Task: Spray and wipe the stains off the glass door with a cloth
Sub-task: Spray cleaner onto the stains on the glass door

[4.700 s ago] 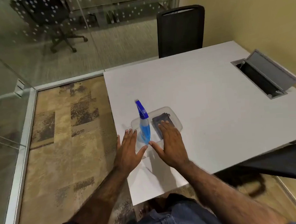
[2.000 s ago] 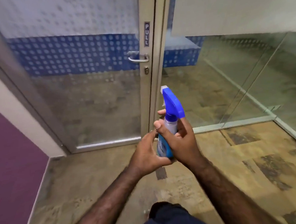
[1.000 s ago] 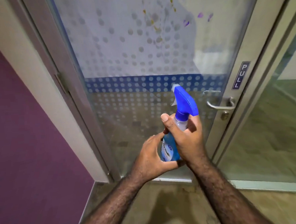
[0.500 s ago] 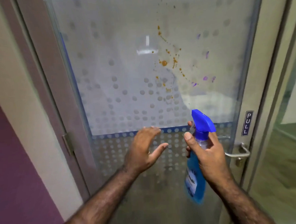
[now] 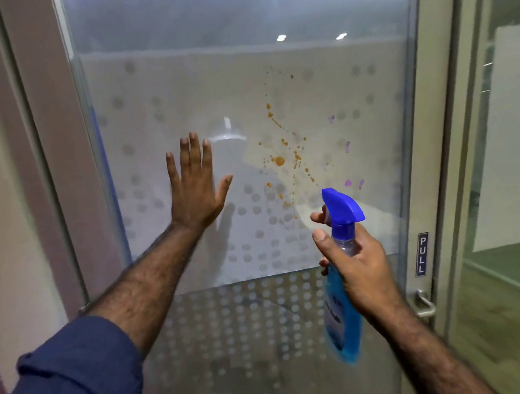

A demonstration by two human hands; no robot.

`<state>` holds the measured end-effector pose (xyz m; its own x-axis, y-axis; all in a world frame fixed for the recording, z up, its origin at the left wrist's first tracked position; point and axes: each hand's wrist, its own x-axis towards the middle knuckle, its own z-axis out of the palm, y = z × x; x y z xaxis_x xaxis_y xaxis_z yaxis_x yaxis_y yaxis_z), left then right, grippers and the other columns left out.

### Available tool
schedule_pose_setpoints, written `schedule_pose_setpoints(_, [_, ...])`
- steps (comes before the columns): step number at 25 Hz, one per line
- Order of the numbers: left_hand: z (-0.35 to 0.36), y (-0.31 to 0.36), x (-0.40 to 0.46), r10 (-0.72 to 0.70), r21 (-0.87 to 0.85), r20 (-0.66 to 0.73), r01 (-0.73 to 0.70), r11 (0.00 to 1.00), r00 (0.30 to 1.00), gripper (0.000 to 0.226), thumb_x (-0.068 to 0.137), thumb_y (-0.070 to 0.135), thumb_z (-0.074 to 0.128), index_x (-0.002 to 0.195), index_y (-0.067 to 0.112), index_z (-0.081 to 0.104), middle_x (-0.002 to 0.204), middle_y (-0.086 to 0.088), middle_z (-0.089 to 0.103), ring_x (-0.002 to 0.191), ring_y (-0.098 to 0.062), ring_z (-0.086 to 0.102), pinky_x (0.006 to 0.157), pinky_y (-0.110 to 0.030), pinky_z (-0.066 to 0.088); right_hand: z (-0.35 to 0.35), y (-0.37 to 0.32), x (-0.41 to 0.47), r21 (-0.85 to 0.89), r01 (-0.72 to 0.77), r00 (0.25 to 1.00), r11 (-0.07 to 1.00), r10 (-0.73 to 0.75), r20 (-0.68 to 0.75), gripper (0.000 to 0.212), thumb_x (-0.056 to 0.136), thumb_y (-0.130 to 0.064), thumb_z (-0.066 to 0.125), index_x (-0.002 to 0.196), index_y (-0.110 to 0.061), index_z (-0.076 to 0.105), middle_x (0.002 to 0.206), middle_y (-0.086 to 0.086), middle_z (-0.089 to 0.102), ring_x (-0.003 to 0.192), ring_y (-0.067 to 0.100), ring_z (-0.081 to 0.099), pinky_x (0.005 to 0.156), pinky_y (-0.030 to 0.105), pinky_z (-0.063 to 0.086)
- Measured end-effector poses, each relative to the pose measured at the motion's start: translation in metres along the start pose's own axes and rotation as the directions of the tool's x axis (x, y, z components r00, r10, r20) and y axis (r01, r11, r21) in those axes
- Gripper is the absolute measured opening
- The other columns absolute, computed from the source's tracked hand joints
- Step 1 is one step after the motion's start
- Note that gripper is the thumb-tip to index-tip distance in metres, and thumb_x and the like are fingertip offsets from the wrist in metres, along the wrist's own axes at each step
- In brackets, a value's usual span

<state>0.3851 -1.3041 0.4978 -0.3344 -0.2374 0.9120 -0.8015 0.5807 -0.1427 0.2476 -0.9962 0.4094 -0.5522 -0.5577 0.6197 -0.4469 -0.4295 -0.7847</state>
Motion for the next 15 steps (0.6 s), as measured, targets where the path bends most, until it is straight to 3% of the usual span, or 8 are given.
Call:
schedule_pose_setpoints(5, [0.018,-0.005,0.0,-0.007,0.011,-0.045,0.008,1.0,0.999,0.091,0.106,0.065,0.029,0.169,0.01,-0.006,0.178,-0.017,-0.008,0.166,-0.036,-0.005,0.132,-0.065,0.007,0.005,-0.021,0.018,-0.019,0.089,0.996,0.996,-0.089,-0.004,0.029,0.091,-0.05,0.071,0.12,-0.044,0.07,0.117,-0.027,0.075,0.083,0.011,0.077,0.069,0.019,0.061])
schedule_pose_setpoints(11, [0.02,-0.006,0.001,0.009,0.028,-0.056,-0.007,1.0,0.998,0.091,0.105,0.066,0.028,0.169,0.01,-0.004,0.179,-0.017,-0.006,0.166,-0.036,-0.004,0.132,-0.065,0.007,0.009,-0.034,0.031,0.056,0.091,0.994,0.994,-0.087,-0.058,0.035,0.088,-0.052,0.073,0.118,-0.033,0.071,0.108,-0.008,0.078,0.083,0.017,0.076,0.067,0.029,0.062])
schedule_pose_setpoints(15, [0.021,-0.007,0.002,0.015,0.01,-0.074,-0.014,1.0,0.997,0.092,0.105,0.064,0.035,0.169,0.009,-0.002,0.179,-0.018,-0.004,0.166,-0.036,-0.003,0.132,-0.065,0.007,0.007,-0.034,0.027,-0.087,0.135,0.987,0.987,-0.142,-0.07,0.025,0.096,-0.059,0.073,0.101,-0.035,0.069,0.091,-0.003,0.075,0.079,0.019,0.073,0.073,0.047,0.066])
